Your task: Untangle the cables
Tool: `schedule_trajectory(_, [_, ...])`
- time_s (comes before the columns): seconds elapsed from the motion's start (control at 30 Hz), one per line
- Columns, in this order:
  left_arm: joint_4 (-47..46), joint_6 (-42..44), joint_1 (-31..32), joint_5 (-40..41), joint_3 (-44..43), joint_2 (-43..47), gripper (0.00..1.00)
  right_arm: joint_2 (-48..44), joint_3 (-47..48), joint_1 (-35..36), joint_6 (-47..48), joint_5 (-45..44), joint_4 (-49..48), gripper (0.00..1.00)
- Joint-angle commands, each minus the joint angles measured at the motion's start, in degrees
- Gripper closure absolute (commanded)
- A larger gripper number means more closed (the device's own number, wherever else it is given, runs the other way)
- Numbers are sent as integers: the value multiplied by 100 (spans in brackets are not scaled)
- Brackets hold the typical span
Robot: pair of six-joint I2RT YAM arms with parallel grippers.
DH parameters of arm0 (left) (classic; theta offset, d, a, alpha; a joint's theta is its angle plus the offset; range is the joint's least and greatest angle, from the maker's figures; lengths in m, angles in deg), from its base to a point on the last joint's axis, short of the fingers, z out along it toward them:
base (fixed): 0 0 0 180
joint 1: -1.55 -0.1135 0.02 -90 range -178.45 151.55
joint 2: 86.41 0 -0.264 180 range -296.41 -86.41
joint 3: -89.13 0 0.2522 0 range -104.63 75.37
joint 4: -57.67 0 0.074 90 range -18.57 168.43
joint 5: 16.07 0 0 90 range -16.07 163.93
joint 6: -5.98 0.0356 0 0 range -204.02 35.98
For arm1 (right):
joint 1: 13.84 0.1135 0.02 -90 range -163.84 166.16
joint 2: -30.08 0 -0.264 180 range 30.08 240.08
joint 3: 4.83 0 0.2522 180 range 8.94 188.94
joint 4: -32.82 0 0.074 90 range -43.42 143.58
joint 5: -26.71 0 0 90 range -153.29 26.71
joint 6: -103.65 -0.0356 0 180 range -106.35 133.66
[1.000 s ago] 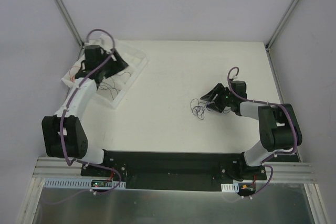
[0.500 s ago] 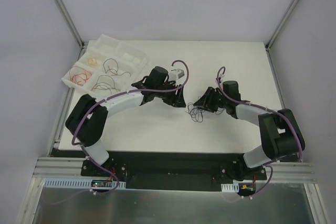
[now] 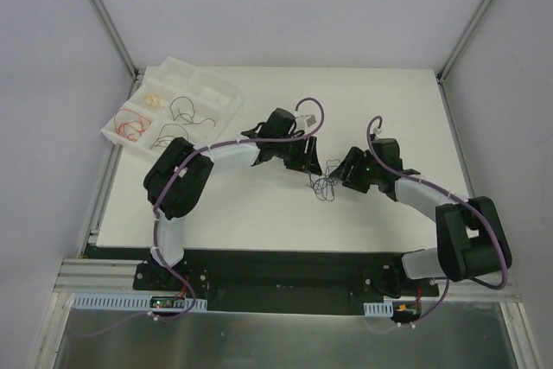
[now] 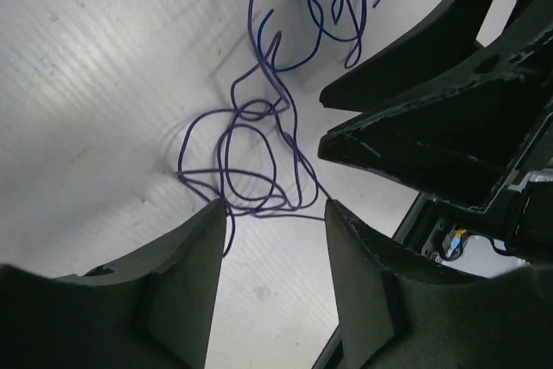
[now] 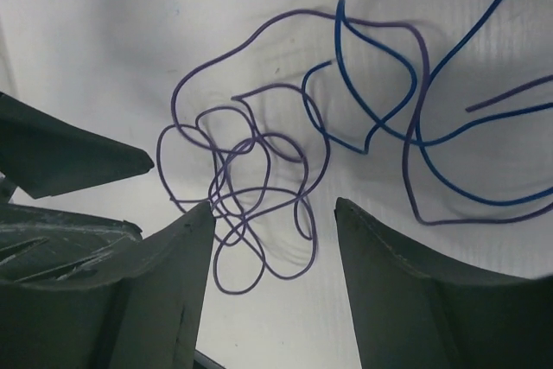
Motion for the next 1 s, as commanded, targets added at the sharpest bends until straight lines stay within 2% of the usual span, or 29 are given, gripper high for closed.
schedule_trajectory(0.0, [-46,-273,60,-23,-526,-228,56,406,726,-26,234,-197,64,39])
schedule_trajectory(0.03, [-19,-308,68,-31,-571,-308,61,537,859,-35,287,-154,64,41])
schedule_trajectory(0.1, [-10,-414,77,-49,-597,-396,63,836,1131,-35,314,-22,3,43])
schedule_trajectory(0.17, [-1,-458,103,-49,-615,-458,61,1109,1290,-18,261,162,-76,45])
schedule_trajectory(0.23, [7,-485,139,-32,-632,-484,55,1250,1352,-26,191,207,-182,45])
schedule_trajectory(0.43, [113,-520,191,21,-791,-721,55,1523,1554,26,252,365,-121,43])
schedule_trajectory(0.5, [139,-494,218,56,-808,-757,58,1576,1616,53,287,391,-59,44])
schedule_trajectory(0.57, [148,-467,218,109,-791,-757,68,1620,1651,79,322,400,-24,46])
schedule_trajectory(0.67, [183,-318,209,267,-703,-608,87,1751,1809,123,366,374,178,55])
schedule_trajectory(0.73, [288,-178,218,390,-633,-459,98,1796,1879,123,349,295,284,70])
schedule_trajectory(0.87, [455,331,209,1004,-229,260,100,1612,1748,106,253,-170,381,98])
schedule_trajectory(0.97, [850,867,174,1672,79,1060,100,1383,1546,79,121,-565,381,99])
